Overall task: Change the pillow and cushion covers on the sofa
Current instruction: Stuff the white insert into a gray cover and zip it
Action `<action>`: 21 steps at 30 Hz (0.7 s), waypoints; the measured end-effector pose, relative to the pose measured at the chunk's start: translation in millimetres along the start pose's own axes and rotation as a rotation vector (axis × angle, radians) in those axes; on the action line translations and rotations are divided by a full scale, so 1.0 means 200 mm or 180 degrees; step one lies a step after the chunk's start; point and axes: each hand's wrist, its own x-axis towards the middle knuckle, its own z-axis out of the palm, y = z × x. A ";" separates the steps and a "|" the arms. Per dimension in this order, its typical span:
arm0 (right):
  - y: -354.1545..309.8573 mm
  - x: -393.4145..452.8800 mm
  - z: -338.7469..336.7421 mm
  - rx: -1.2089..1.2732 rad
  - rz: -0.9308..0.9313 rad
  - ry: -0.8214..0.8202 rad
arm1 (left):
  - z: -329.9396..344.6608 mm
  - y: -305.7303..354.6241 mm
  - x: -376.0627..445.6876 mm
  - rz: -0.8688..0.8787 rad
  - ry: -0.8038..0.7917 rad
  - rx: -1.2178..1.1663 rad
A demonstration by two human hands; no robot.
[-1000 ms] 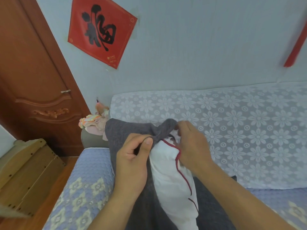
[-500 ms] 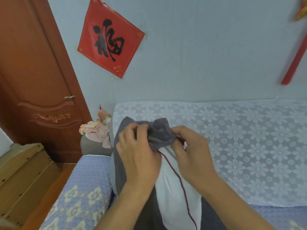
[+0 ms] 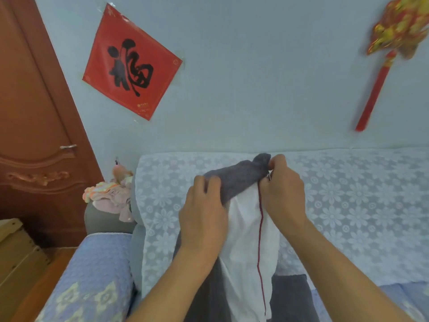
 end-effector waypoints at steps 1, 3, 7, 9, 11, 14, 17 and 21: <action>0.07 -0.04 0.02 -0.0173 0.0099 -0.0010 | 0.04 -0.03 -0.14 -0.0080 -0.0233 0.0037; 0.20 -0.12 0.09 -0.0334 0.0317 -0.0078 | 0.11 -0.07 -0.38 -0.0018 -0.0739 0.0244; 0.37 -0.23 0.17 -0.0301 0.0467 -0.0054 | 0.18 -0.08 -0.60 0.0137 -0.1302 0.0163; 0.38 -0.24 0.17 -0.0108 0.0454 -0.0040 | 0.20 -0.09 -0.54 -0.0762 -0.1343 -0.0569; 0.35 -0.22 0.15 -0.0129 0.0145 -0.0102 | 0.21 -0.12 -0.44 -0.1487 -0.1338 -0.1533; 0.32 -0.13 0.10 -0.0931 -0.0596 0.0014 | 0.13 -0.10 -0.29 -0.1376 -0.1232 -0.2036; 0.25 0.10 0.01 -0.1243 -0.0620 0.0345 | 0.00 -0.01 -0.06 -0.0557 -0.1087 -0.1764; 0.08 0.40 -0.14 -0.1672 -0.0884 0.0978 | -0.18 0.10 0.39 0.0519 -0.0340 -0.0795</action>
